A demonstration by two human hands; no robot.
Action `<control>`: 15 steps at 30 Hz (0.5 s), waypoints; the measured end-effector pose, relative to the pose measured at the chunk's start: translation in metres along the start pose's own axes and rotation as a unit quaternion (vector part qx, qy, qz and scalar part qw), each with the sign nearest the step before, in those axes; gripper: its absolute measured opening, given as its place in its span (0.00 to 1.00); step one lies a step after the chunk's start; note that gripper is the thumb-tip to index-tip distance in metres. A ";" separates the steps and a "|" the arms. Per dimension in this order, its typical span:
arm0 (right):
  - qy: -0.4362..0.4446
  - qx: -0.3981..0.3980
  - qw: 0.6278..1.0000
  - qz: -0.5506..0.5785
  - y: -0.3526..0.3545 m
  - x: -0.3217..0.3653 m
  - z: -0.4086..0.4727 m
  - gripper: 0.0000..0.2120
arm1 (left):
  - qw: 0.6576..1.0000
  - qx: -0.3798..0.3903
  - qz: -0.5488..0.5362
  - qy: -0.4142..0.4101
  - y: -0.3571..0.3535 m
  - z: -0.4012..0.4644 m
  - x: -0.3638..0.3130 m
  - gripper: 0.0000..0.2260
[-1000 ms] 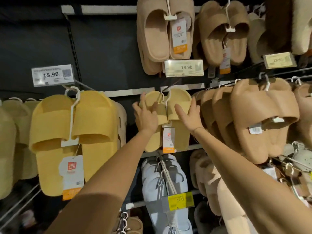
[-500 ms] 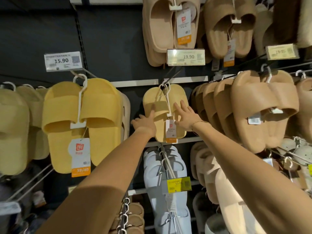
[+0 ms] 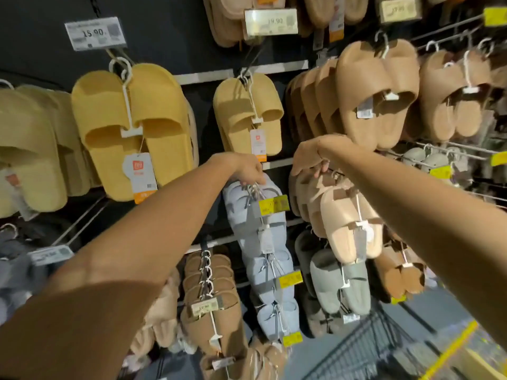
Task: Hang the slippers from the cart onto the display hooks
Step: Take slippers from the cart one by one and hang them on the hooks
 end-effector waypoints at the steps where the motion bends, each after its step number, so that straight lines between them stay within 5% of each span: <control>1: -0.023 0.005 0.999 0.021 -0.004 -0.012 -0.019 0.11 | 0.999 0.045 -0.021 -0.011 -0.013 -0.010 -0.010 0.12; 9: -0.094 0.192 0.975 -0.060 -0.118 -0.090 -0.116 0.25 | 0.986 0.131 -0.036 -0.098 -0.135 -0.066 -0.082 0.10; 15: -0.153 0.156 0.973 -0.072 -0.168 -0.135 -0.227 0.20 | 0.964 0.171 -0.085 -0.187 -0.211 -0.120 -0.158 0.07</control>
Point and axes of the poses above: each hand's wrist, its own z-axis towards the middle knuckle, its own y-axis out of the back of the hand, x = y × z, the point moved 7 cm from there along z, towards the middle knuckle, and after that the axes turned 10 degrees about -x, right-handed, at the moved point
